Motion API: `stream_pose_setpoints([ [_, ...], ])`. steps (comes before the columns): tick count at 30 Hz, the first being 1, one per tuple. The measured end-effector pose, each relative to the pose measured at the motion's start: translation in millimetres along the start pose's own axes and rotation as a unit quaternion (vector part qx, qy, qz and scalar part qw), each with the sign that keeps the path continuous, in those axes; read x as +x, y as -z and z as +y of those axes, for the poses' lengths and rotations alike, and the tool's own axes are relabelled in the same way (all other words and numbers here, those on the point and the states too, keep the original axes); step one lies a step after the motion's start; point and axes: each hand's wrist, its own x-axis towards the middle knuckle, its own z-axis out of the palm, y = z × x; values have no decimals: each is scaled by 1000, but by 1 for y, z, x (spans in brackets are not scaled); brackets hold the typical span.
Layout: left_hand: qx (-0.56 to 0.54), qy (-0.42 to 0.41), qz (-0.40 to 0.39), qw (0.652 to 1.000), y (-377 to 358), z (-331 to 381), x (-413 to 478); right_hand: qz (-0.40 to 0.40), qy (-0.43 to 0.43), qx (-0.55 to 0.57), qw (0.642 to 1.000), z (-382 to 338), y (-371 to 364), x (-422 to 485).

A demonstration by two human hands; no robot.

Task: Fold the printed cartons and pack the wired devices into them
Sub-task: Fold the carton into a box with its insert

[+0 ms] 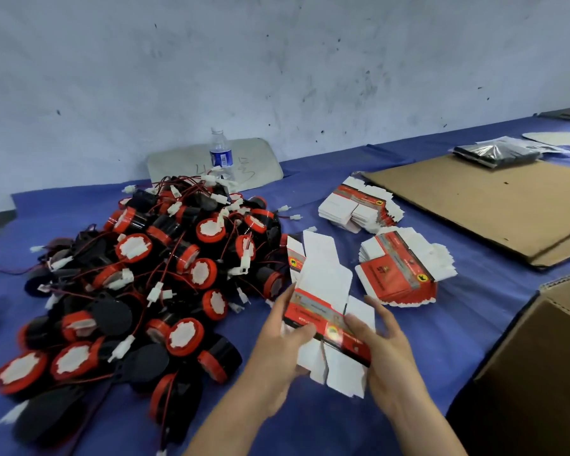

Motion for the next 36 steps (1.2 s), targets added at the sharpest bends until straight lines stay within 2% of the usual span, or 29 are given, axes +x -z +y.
stream_pose_setpoints([
  [3, -40, 17, 5, 999, 12, -3, 3, 10, 44, -63, 997, 1, -3, -4],
  [4, -45, 20, 0, 999, 14, -1, 2, 6, 35, -63, 997, 0, -5, -5],
  [7, -55, 21, -25, 998, 23, 1, 6, -2, 3, -17, 1000, -4, -7, -6],
  [11, -75, 25, -64, 995, 28, 6, 7, -23, 15, -4, 1000, -5, -14, -9],
  [14, -21, 6, -105, 994, 26, 5, 6, -34, 15, -11, 999, -2, -20, -11],
  [18, 4, -5, -80, 997, 32, 4, 8, -52, -27, -68, 996, -6, -20, -13],
  [21, 64, -44, -91, 993, 42, 4, 7, -107, -61, -125, 984, -19, -14, -14],
  [23, 161, -108, -84, 977, 49, -2, 8, -129, -84, -145, 977, -25, -9, -13],
  [25, 245, -161, -120, 949, 52, -8, 8, -141, -110, -150, 972, -28, -7, -12],
  [27, 254, -179, -159, 937, 53, -15, 9, -148, -124, -152, 969, -30, -7, -10],
  [30, 297, -234, -143, 915, 53, -22, 13, -144, -129, -155, 969, -30, -8, -5],
  [32, 301, -222, -110, 921, 51, -26, 18, -145, -137, -162, 966, -31, -9, -1],
  [34, 236, -194, -89, 948, 50, -32, 21, -161, -133, -158, 965, -30, -11, 2],
  [36, 211, -194, -69, 956, 45, -35, 20, -170, -103, -157, 967, -26, -12, 3],
])
